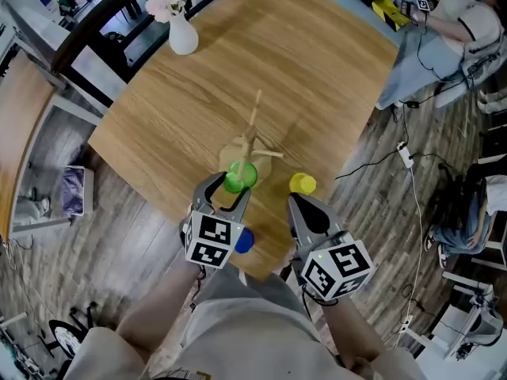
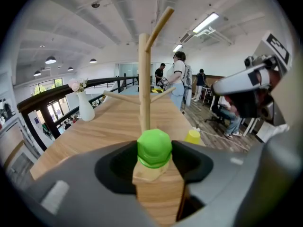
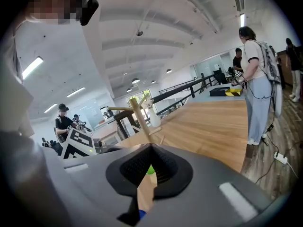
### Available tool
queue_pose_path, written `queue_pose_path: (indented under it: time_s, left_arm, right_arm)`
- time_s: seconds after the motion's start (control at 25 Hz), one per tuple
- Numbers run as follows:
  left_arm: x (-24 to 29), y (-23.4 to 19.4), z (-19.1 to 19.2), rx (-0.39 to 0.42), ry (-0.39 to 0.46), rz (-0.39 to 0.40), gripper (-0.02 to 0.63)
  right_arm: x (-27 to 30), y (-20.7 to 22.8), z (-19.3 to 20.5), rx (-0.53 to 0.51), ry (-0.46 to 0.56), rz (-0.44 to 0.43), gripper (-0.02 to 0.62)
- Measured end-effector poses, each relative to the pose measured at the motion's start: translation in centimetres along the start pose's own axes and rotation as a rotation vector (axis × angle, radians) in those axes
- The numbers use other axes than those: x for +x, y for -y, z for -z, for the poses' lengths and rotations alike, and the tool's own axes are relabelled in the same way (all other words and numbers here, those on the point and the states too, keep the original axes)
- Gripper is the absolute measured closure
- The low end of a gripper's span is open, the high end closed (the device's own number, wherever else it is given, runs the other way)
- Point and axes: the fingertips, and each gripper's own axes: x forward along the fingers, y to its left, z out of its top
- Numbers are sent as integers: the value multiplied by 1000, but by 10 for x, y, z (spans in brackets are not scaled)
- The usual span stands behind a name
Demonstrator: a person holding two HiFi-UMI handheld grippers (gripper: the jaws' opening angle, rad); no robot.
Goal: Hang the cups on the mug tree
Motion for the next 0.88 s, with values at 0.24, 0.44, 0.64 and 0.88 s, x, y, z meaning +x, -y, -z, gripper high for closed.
queue_pose_path:
  time_s: [0.24,0.44,0.64,0.88]
  left_arm:
    - [9,8,11,-6,-41,24,371]
    - [13,10,18,-13,-62,39,359]
    - [13,12,21,-32,-78,43,347]
    - [9,12,20,-33,-77,32,347]
  right_arm:
    - [-2,5,4,4,-4,9,595]
    - [-6,7,6,7,-1,20,595]
    - [-14,10,8,8,-2,30,595]
    - [-23,14,12,7,-6,35,595]
